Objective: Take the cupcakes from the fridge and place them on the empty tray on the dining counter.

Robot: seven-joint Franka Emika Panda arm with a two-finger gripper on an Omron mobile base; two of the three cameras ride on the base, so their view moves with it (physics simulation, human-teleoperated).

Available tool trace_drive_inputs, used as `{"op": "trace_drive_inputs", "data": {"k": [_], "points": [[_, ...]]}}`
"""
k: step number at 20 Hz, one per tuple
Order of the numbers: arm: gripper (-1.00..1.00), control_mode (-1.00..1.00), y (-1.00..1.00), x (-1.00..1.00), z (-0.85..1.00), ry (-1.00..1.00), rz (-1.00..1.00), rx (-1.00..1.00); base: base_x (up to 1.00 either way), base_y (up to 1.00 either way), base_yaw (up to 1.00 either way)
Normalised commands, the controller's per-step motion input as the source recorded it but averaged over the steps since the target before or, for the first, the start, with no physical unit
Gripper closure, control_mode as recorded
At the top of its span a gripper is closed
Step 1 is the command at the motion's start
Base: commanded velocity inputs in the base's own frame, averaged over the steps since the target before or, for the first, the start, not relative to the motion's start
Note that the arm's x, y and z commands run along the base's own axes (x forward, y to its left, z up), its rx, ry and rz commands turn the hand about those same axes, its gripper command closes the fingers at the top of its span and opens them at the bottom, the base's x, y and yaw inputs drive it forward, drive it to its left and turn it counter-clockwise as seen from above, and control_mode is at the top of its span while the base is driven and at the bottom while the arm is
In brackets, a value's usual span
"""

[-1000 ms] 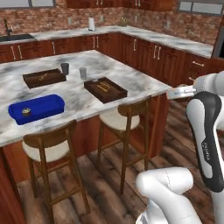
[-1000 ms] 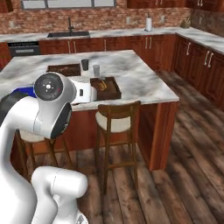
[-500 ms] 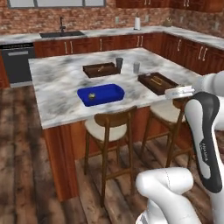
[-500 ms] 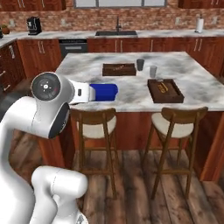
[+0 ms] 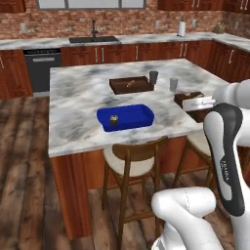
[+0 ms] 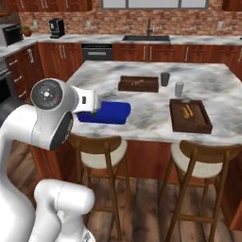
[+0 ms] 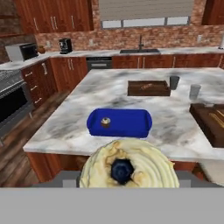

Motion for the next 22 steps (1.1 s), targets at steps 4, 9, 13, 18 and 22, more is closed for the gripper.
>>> {"op": "trace_drive_inputs", "data": {"k": [4, 9, 13, 18, 22], "points": [[1.0, 1.0, 0.0, 0.0, 0.0, 0.0, 0.0, 0.0, 1.0, -0.42, 0.23], [1.0, 1.0, 0.0, 0.0, 0.0, 0.0, 0.0, 0.0, 1.0, -0.01, 0.13], [1.0, 1.0, 0.0, 0.0, 0.0, 0.0, 0.0, 0.0, 1.0, 0.0, 0.07], [1.0, 1.0, 0.0, 0.0, 0.0, 0.0, 0.0, 0.0, 0.82, 0.0, 0.03], [1.0, -1.0, 0.02, 0.1, -0.08, -0.01, -0.01, 0.0, 0.14, 0.01, -0.01]]}}
